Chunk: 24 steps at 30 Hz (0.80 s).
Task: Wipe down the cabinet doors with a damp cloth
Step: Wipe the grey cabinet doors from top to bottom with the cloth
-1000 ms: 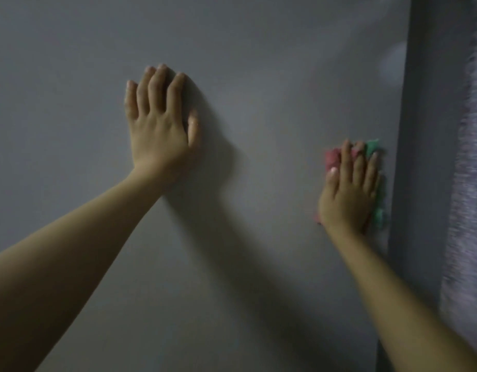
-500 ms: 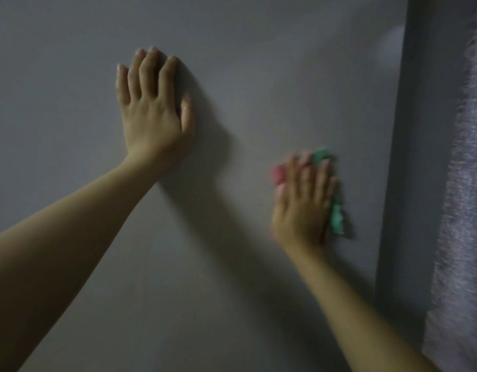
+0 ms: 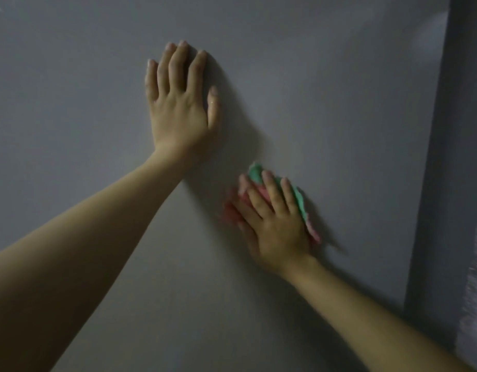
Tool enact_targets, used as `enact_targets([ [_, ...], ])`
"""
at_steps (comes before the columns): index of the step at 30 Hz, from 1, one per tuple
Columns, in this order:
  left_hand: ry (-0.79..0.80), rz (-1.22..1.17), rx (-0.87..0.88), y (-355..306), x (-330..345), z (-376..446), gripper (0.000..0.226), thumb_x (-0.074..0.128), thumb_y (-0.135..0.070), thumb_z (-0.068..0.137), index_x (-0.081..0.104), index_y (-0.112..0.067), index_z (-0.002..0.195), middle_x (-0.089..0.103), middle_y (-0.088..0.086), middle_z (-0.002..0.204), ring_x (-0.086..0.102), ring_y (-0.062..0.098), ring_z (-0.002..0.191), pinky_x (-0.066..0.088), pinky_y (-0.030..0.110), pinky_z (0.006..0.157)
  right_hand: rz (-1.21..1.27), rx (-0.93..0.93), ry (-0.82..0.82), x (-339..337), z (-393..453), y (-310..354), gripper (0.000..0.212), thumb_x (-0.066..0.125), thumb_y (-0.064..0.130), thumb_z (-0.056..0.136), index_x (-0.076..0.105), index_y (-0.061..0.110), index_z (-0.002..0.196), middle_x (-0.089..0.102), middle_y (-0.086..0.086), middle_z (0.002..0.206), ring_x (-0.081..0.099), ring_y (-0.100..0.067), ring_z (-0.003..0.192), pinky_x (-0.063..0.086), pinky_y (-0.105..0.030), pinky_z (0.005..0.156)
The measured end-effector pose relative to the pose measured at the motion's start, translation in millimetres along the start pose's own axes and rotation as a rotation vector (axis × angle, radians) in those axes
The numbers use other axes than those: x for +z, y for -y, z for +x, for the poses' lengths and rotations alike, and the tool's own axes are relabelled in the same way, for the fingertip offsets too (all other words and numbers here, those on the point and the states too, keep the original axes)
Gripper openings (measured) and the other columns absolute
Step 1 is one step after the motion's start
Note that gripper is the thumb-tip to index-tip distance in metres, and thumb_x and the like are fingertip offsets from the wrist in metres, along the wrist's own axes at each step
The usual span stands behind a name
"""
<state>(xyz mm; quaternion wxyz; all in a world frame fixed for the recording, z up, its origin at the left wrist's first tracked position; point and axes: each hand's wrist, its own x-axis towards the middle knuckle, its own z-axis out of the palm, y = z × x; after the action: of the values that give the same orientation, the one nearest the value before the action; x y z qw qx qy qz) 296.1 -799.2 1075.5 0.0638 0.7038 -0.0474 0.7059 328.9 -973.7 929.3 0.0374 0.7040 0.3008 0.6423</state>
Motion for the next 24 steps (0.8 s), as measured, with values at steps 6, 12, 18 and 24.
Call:
enact_targets([
  [6, 0.007, 0.014, 0.000, -2, 2, 0, 0.060, 0.026, -0.040, 0.093, 0.036, -0.013, 0.145, 0.028, 0.013, 0.154, 0.017, 0.029, 0.146, 0.000, 0.042, 0.119, -0.093, 0.364, -0.088, -8, 12, -22, 0.052, 0.026, 0.036, 0.099, 0.029, 0.019, 0.148, 0.035, -0.008, 0.151, 0.026, -0.036, 0.140, 0.015, -0.048, 0.115],
  [12, 0.007, 0.017, 0.003, 1, 2, -1, 0.060, 0.025, -0.040, 0.093, 0.037, -0.014, 0.145, 0.030, 0.012, 0.153, 0.019, 0.029, 0.145, 0.001, 0.042, 0.119, 0.033, -0.027, 0.032, 8, -2, 35, 0.047, 0.033, 0.037, 0.099, 0.033, 0.022, 0.143, 0.036, -0.001, 0.149, 0.023, -0.035, 0.140, 0.012, -0.051, 0.116],
  [18, 0.082, -0.158, 0.001, 4, -15, 4, 0.062, 0.024, -0.042, 0.089, 0.044, -0.013, 0.140, 0.036, 0.012, 0.149, 0.025, 0.029, 0.142, 0.005, 0.039, 0.118, -0.077, 0.362, -0.074, -2, 26, 7, 0.049, 0.031, 0.035, 0.099, 0.043, 0.015, 0.141, 0.041, -0.012, 0.148, 0.028, -0.038, 0.138, 0.014, -0.048, 0.115],
  [24, 0.047, -0.168, 0.050, 55, -60, -13, 0.053, 0.030, -0.034, 0.091, 0.045, -0.012, 0.138, 0.038, 0.015, 0.145, 0.032, 0.031, 0.135, 0.012, 0.045, 0.116, 0.016, 0.063, -0.017, 18, 60, 81, 0.047, 0.029, 0.035, 0.100, 0.048, 0.019, 0.139, 0.041, -0.008, 0.148, 0.028, -0.038, 0.137, 0.012, -0.050, 0.115],
])
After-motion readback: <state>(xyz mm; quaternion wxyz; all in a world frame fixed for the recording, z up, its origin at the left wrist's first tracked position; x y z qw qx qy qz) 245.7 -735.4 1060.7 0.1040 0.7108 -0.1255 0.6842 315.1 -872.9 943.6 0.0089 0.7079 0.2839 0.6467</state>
